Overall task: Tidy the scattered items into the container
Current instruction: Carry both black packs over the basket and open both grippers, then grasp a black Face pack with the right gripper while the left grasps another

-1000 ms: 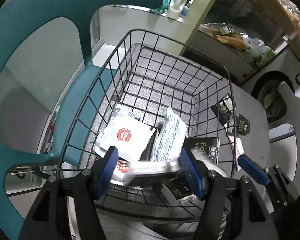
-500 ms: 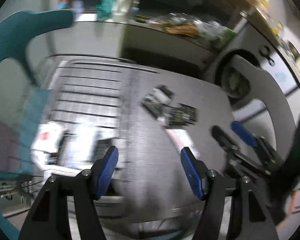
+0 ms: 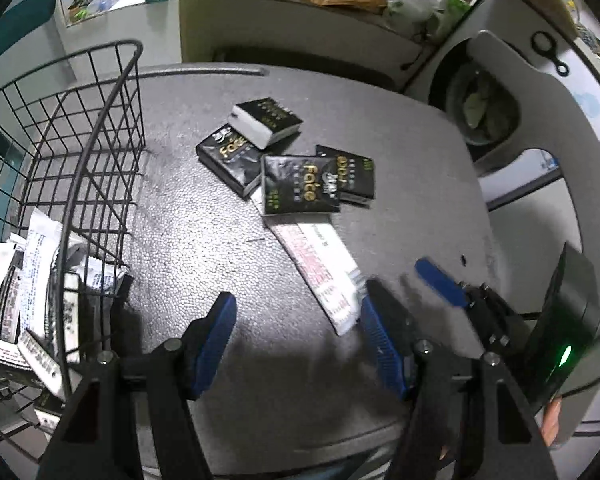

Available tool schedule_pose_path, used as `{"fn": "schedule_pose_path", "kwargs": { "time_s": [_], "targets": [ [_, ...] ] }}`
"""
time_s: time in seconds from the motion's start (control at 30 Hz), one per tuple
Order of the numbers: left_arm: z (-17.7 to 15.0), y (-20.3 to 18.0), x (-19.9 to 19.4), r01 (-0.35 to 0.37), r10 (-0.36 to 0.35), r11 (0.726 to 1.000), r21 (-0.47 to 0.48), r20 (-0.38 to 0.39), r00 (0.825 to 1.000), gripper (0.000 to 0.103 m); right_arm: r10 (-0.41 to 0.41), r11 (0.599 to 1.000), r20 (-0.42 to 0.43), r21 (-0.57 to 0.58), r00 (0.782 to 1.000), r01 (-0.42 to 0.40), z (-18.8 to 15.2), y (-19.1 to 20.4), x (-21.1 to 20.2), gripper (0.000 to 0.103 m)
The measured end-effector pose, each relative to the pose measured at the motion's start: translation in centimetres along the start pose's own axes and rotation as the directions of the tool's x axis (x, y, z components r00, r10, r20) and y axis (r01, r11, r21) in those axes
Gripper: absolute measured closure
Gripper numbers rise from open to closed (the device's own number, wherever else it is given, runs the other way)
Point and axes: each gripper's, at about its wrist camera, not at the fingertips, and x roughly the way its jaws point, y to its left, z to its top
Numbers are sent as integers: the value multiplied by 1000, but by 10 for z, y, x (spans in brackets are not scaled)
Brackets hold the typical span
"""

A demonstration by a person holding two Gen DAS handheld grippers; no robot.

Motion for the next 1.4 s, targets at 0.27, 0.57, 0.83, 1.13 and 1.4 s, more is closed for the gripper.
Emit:
{"fn": "schedule_pose_path", "kwargs": {
  "time_s": [0.27, 0.57, 0.83, 1.13, 1.4],
  "targets": [
    [13, 4, 33, 4, -4, 999, -40, -8, 1000, 33, -22, 997, 38, 72, 999, 19, 41, -24, 26, 48],
    [53, 9, 43, 11, -2, 992, -129, 66, 998, 33, -35, 997, 54, 67, 998, 32, 81, -14, 66, 48],
    [77, 23, 65, -17, 30, 982, -189, 61, 998, 33, -58, 998, 63, 6, 996, 57, 83, -5, 83, 48],
    [78, 34, 78, -74, 94, 973, -217, 81, 992, 32, -45, 998, 49, -32, 998, 47, 43, 3, 57, 48],
    [45, 24, 81, -72, 74, 989, -132, 6, 997, 32, 2, 1000, 16, -22, 1000, -2, -11, 17, 19, 48]
  ]
}}
